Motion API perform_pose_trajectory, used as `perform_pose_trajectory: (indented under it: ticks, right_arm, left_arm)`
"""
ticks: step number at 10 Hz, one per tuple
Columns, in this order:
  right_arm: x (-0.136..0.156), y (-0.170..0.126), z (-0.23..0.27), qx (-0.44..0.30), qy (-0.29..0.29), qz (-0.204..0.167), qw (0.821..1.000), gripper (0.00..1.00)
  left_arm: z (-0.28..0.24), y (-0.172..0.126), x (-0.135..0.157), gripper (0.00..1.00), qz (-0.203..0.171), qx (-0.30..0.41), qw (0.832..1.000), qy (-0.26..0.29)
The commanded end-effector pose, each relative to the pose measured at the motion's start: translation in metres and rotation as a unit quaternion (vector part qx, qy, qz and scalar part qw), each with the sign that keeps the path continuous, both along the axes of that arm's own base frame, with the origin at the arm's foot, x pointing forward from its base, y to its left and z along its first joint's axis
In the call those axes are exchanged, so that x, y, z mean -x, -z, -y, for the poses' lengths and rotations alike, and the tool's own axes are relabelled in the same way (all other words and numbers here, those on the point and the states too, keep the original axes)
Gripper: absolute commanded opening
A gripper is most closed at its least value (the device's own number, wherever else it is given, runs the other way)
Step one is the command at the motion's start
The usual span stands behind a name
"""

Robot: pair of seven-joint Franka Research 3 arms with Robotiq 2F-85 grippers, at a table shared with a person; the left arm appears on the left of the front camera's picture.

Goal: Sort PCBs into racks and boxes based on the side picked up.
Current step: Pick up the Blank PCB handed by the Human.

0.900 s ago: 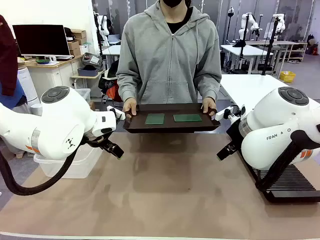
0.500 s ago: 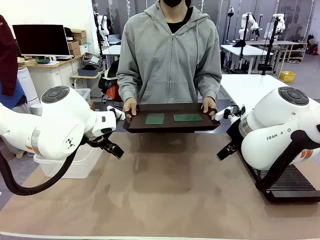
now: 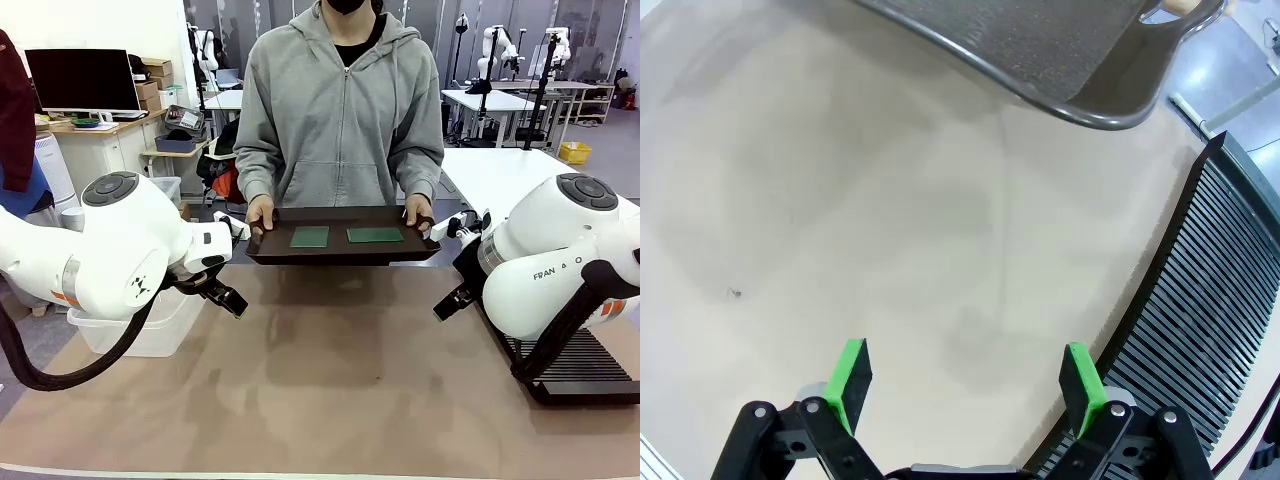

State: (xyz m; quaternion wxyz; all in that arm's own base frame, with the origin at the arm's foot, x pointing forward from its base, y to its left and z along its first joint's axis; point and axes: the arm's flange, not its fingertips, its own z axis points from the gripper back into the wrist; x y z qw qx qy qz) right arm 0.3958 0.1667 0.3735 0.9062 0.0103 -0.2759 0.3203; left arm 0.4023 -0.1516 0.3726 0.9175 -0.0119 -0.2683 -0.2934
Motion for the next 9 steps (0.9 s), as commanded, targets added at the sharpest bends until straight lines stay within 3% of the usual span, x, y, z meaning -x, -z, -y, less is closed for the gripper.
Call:
perform_pose_trajectory:
  ticks: [1, 3, 5, 9]
  right_arm:
    - [0.0, 0.0, 0.0, 0.0, 0.0, 0.0, 1.0, 1.0]
    - [0.0, 0.0, 0.0, 0.0, 0.0, 0.0, 1.0, 1.0]
    - [0.027, -0.026, 0.013, -0.013, -0.008, -0.068, 0.998, 1.0]
    - [0.04, -0.072, 0.046, -0.041, -0.038, -0.116, 0.992, 1.0]
  left_arm:
    - [0.0, 0.0, 0.0, 1.0, 0.0, 0.0, 1.0, 0.0]
    - [0.0, 0.0, 0.0, 1.0, 0.0, 0.0, 1.0, 0.0]
    - [-0.004, -0.021, 0.017, 1.0, -0.072, -0.027, 0.995, 0.06]
    - [-0.039, -0.068, 0.033, 1.0, -0.164, 0.002, 0.971, 0.172]
